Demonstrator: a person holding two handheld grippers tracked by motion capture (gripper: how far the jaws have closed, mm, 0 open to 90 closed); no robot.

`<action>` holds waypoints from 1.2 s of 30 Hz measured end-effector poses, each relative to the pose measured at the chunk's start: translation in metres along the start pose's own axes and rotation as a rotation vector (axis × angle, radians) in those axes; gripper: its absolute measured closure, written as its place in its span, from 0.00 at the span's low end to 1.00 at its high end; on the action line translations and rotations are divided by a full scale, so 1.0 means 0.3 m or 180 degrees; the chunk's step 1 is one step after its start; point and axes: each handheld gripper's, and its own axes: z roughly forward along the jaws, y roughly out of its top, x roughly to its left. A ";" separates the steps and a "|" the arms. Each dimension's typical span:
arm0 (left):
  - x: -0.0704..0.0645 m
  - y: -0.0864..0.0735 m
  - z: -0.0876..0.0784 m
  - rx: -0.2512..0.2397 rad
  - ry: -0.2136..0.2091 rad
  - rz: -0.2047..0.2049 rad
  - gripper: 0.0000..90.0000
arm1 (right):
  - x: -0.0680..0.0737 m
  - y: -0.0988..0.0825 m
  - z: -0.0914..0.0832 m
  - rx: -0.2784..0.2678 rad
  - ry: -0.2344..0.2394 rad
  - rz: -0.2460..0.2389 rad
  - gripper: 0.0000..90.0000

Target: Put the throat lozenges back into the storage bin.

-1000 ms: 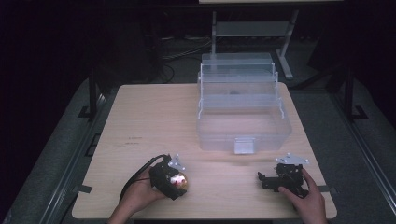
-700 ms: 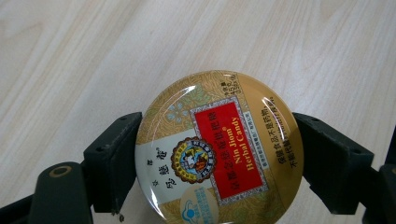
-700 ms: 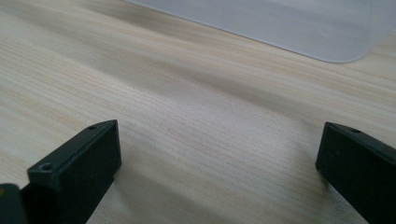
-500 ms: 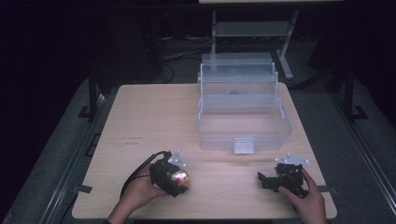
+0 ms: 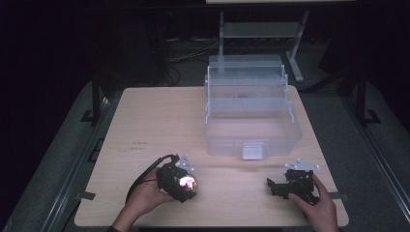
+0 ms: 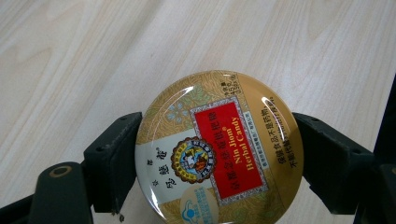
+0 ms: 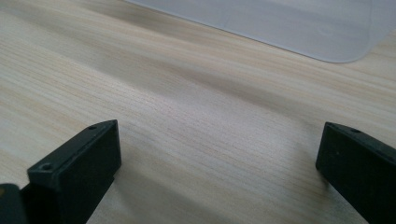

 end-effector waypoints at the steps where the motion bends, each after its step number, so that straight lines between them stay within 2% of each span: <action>1: 0.000 0.000 0.000 0.0000 0.0000 0.0000 0.22 | 0.000 0.000 0.000 0.0001 0.0001 0.0002 0.00; 18: 0.019 0.035 -0.029 -0.0070 0.0025 -0.0011 0.22 | 0.000 0.000 0.000 0.0002 0.0000 -0.0005 0.00; 19: 0.024 0.038 -0.033 -0.0046 0.0026 0.0017 0.22 | 0.000 0.000 0.000 0.0003 0.0000 -0.0004 0.00; 27: 0.033 0.056 -0.050 -0.0117 0.0051 -0.0025 0.22 | 0.000 0.000 0.000 0.0002 0.0001 -0.0005 0.00; 31: 0.041 0.068 -0.062 -0.0091 0.0059 0.0031 0.22 | 0.000 0.000 0.000 0.0002 0.0000 -0.0003 0.00; 36: 0.047 0.080 -0.067 -0.0109 0.0054 0.0017 0.22 | 0.000 0.000 0.000 0.0002 0.0001 -0.0004 0.00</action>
